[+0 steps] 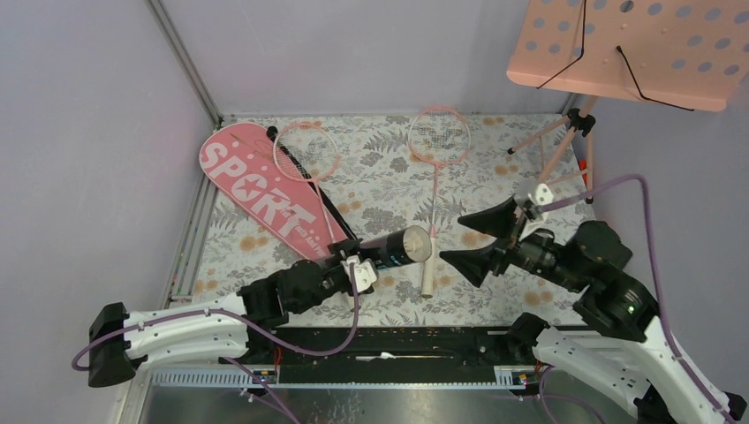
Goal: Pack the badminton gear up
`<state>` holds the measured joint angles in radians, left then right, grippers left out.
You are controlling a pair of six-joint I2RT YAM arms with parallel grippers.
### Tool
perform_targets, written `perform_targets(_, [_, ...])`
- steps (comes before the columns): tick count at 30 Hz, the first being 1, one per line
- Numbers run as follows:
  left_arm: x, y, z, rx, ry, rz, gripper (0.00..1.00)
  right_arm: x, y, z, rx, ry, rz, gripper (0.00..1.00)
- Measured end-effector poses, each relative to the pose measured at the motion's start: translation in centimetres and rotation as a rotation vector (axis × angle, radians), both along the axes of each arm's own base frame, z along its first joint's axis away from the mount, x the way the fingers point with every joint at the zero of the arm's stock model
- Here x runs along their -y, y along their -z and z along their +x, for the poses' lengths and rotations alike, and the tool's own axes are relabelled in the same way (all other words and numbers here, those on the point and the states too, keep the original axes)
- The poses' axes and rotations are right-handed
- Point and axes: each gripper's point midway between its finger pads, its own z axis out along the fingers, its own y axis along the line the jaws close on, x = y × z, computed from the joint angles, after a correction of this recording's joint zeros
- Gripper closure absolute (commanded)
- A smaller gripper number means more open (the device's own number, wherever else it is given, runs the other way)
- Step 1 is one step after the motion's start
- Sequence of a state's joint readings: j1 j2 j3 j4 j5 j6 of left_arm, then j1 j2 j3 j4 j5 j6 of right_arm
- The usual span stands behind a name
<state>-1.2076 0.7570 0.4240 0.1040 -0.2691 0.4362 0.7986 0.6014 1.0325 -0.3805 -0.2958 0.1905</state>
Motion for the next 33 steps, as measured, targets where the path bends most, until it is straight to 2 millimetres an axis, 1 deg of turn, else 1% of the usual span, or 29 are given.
perform_targets(1, [0.0, -0.3, 0.1, 0.003, -0.006, -0.01, 0.88, 0.7, -0.8, -0.2, 0.034, 0.017, 0.016, 0.01])
perform_targets(3, [-0.2, -0.9, 0.3, 0.009, -0.027, -0.039, 0.87, 1.6, -1.6, -0.2, 0.069, 0.049, 0.032, 0.0])
perform_targets(5, [-0.5, -1.6, 0.7, 0.019, -0.057, -0.071, 0.87, 2.1, -1.6, 0.0, 0.076, 0.081, 0.034, 0.0])
perform_targets(7, [-1.1, -2.6, 1.3, 0.033, -0.11, -0.121, 0.82, 2.6, -1.0, 0.7, 0.064, 0.129, 0.028, 0.0])
perform_targets(10, [-2.5, -4.7, 2.3, 0.04, -0.222, -0.226, 0.82, 3.4, 1.3, 2.4, 0.004, 0.242, 0.007, 0.0])
perform_targets(13, [-4.6, -6.8, 3.0, 0.021, -0.343, -0.366, 0.82, 4.8, 4.7, 4.4, -0.087, 0.401, -0.023, 0.0])
perform_targets(17, [-7.4, -8.7, 3.4, -0.026, -0.469, -0.539, 0.82, 7.4, 9.8, 6.6, -0.204, 0.631, -0.098, 0.0])
perform_targets(21, [-8.6, -9.6, 3.2, -0.076, -0.503, -0.655, 0.82, 9.2, 15.0, 7.8, -0.309, 0.799, -0.229, 0.0])
perform_targets(22, [-8.7, -9.6, 3.1, -0.087, -0.505, -0.668, 0.82, 9.5, 16.5, 8.0, -0.345, 0.835, -0.281, 0.0])
perform_targets(25, [-8.5, -9.0, 3.0, -0.12, -0.51, -0.674, 0.82, 10.1, 20.4, 8.3, -0.438, 0.905, -0.413, 0.01])
perform_targets(27, [-8.5, -8.4, 3.0, -0.139, -0.514, -0.662, 0.83, 10.7, 22.6, 8.5, -0.501, 0.95, -0.486, 0.05])
perform_targets(29, [-8.4, -7.8, 3.0, -0.155, -0.519, -0.647, 0.83, 11.7, 25.2, 8.7, -0.576, 1.005, -0.555, 0.1])
perform_targets(31, [-8.3, -7.2, 2.9, -0.167, -0.524, -0.629, 0.83, 12.4, 27.2, 8.6, -0.646, 1.036, -0.591, 0.16])
perform_targets(33, [-8.2, -6.7, 2.9, -0.176, -0.528, -0.61, 0.83, 12.7, 29.1, 8.5, -0.711, 1.051, -0.611, 0.18])
